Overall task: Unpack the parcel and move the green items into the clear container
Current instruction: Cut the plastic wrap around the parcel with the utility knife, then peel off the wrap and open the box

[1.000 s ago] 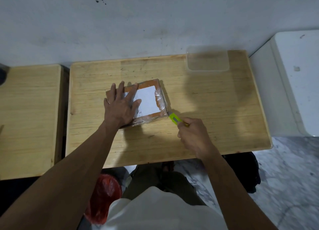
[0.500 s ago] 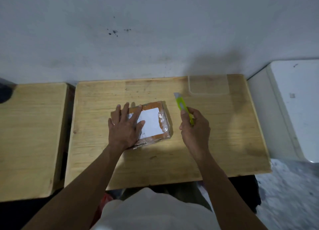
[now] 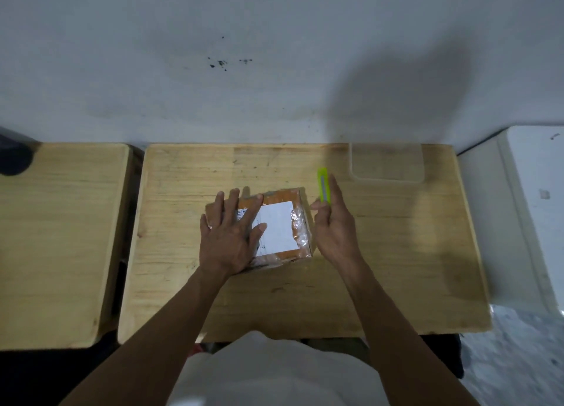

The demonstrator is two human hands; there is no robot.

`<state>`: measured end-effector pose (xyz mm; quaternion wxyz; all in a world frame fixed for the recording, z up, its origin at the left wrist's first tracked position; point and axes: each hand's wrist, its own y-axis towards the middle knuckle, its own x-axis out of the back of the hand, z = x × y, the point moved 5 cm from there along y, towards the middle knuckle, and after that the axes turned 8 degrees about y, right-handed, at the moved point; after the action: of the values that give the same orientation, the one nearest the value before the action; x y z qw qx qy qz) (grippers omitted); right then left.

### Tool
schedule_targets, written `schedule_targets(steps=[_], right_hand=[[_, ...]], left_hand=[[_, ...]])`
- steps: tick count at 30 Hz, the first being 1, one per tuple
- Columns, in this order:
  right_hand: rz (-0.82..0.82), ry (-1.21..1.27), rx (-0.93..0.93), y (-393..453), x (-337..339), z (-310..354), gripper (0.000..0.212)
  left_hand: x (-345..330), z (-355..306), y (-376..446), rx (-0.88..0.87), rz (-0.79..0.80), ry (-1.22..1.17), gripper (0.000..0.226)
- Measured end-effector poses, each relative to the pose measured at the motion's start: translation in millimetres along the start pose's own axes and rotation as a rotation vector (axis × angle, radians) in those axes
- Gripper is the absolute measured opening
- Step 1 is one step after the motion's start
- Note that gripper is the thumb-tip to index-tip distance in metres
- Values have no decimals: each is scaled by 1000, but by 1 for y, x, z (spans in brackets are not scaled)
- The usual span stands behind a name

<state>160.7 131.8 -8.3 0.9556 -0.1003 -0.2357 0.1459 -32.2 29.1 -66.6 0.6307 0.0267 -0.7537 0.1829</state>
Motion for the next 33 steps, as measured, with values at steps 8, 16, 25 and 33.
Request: schedule_targets(steps=[8,16,25,33], right_hand=[[-170,-114,130,74,-16,-20,50],[-146,-428,89,87,-31,-51,45],[-153,-585,58,94,-26,-43,26],[-201,-211,65,44,-17,-21,27]], left_hand=[[-3,2,0,15,4,-5,60],[-5,2,0,27,-1,9,59],[-3,3,1,19,7,3,59],[-5,12,6,-40,13,0,61]])
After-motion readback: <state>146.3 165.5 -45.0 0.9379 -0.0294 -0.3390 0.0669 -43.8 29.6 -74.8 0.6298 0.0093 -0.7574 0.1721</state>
